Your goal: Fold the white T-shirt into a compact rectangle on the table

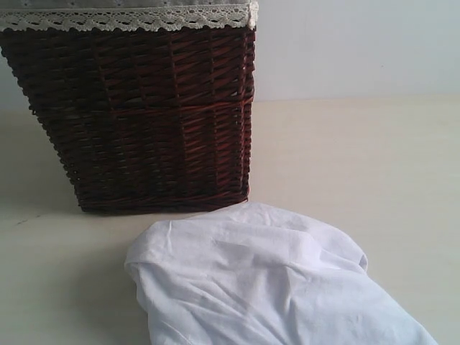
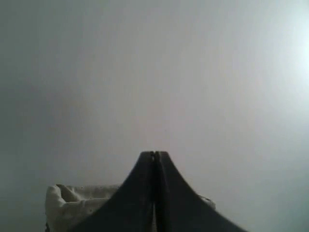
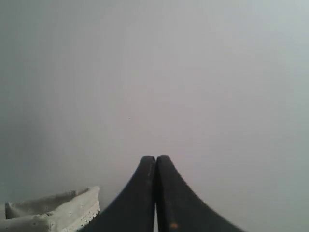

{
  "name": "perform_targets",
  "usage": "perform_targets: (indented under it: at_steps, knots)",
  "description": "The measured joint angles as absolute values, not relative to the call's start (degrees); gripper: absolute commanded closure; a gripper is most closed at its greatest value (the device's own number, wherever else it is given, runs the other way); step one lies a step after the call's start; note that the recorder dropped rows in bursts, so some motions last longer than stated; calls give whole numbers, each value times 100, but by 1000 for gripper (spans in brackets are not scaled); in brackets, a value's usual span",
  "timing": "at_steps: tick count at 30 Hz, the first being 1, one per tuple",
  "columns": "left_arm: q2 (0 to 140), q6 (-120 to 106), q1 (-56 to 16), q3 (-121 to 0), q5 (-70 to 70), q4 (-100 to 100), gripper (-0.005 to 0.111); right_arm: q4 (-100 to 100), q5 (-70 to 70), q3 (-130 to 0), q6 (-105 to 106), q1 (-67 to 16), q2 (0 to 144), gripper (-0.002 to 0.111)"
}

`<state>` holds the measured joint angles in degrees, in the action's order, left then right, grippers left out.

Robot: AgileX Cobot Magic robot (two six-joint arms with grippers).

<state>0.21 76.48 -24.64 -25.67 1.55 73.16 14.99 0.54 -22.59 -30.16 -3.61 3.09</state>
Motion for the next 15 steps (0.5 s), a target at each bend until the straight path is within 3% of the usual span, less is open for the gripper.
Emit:
perform_targets:
  at_steps: [7, 15]
  knots:
    - [21, 7679, -2464, -2558, 155, 7304, 107, 1486, -1023, -3375, -2051, -642, 1798, 108]
    - [21, 7691, -2464, -2419, 63, 7304, 107, -166, -3682, -5105, 811, -665, 4175, 108]
